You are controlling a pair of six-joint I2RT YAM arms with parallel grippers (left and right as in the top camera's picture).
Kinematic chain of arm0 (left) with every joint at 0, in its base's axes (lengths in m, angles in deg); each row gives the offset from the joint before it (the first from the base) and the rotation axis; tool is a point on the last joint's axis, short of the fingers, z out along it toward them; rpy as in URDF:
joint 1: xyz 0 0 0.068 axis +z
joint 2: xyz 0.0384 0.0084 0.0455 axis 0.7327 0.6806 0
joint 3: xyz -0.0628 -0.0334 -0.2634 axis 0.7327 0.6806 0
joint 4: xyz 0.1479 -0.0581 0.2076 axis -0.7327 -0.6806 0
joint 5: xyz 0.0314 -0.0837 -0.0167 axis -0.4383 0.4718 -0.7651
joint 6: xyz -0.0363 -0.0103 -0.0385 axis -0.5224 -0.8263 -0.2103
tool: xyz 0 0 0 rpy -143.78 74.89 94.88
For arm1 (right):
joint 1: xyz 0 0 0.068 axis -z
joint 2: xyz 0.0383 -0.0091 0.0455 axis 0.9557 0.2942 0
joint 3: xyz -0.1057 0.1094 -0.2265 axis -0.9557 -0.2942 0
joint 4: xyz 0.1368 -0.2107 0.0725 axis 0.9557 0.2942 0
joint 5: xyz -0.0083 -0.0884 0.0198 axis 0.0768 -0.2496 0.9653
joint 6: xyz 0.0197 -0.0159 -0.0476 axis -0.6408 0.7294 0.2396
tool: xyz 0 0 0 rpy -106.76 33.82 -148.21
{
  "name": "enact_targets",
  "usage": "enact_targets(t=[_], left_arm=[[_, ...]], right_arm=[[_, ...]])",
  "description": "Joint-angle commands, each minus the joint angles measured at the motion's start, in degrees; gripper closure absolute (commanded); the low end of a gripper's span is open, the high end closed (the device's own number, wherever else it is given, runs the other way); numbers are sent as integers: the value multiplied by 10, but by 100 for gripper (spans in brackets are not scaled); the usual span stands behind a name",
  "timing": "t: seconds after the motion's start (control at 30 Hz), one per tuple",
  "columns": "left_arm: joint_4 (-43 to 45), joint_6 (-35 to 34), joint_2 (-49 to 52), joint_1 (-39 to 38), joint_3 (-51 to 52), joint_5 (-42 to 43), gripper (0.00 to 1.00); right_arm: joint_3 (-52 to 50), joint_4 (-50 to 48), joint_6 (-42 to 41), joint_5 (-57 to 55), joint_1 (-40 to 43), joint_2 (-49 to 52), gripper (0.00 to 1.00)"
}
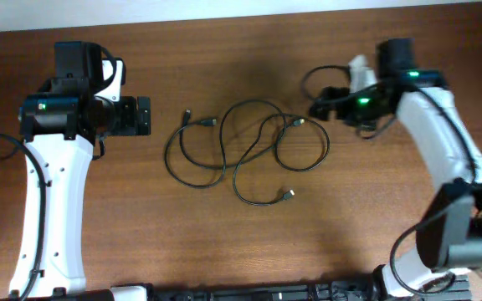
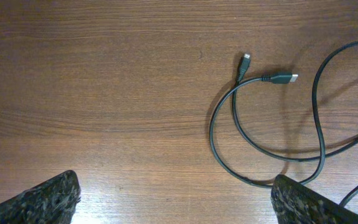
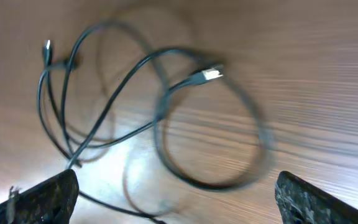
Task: Untangle cables
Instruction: 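Reach the right gripper back into the black cable pile and grasp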
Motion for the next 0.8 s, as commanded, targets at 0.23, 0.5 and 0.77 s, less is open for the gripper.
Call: enact_targets(t=[0.23,0.5,0.77], left_arm=[[-1,7,1,2,-5,-4,1],[-1,7,1,2,-5,-4,1],[-1,7,1,2,-5,-4,1]], right_arm=[[1,-29,-52,5,-170,65,1],[0,-134,-184,-9,-256,105,1],[-2,-146,-265,-129,-289,107,0]])
